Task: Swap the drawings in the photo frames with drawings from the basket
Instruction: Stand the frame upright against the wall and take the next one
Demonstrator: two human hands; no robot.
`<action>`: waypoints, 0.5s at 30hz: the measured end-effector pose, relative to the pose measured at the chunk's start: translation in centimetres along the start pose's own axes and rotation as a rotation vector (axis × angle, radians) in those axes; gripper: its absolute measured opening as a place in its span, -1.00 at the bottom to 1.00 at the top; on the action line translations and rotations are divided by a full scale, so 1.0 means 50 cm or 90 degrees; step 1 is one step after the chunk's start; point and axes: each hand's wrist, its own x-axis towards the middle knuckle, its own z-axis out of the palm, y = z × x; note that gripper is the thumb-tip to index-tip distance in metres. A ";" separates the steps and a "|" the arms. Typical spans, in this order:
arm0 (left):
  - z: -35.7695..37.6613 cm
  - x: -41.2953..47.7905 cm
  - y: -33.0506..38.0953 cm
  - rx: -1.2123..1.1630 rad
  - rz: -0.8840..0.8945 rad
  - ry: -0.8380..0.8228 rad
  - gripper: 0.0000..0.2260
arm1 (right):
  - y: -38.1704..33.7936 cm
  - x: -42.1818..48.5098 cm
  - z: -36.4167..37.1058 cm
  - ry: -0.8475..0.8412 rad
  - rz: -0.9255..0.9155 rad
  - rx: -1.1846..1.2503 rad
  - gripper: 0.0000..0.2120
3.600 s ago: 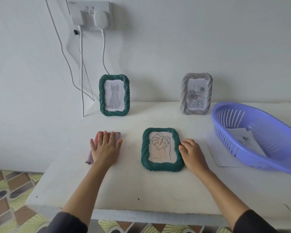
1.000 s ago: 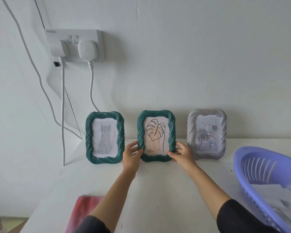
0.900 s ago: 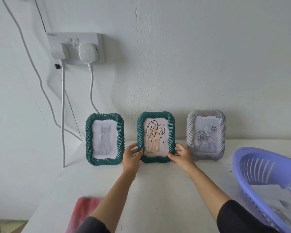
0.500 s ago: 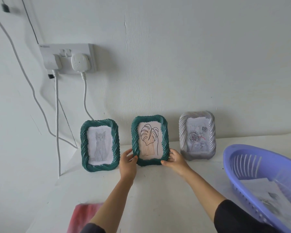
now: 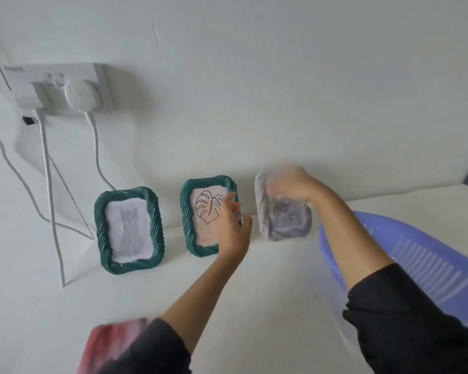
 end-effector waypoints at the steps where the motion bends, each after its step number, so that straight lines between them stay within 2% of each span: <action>1: 0.015 0.016 0.013 0.004 -0.025 -0.043 -0.50 | 0.009 0.016 -0.031 0.093 -0.015 0.023 -0.66; 3: 0.043 0.041 0.028 0.038 -0.067 -0.113 -0.38 | 0.050 0.051 -0.077 0.217 0.012 0.009 -0.49; 4: 0.055 0.050 0.031 0.050 -0.080 -0.145 -0.35 | 0.073 0.065 -0.091 0.229 0.035 -0.014 -0.42; 8: 0.099 0.064 0.023 0.084 -0.155 -0.213 -0.25 | 0.162 0.101 -0.095 0.099 0.101 -0.082 -0.22; 11: 0.124 0.055 0.015 0.046 -0.223 -0.237 -0.21 | 0.200 0.118 -0.084 0.011 0.084 -0.102 -0.23; 15: 0.125 0.053 0.008 0.031 -0.239 -0.171 -0.28 | 0.205 0.116 -0.079 0.043 0.020 -0.095 -0.39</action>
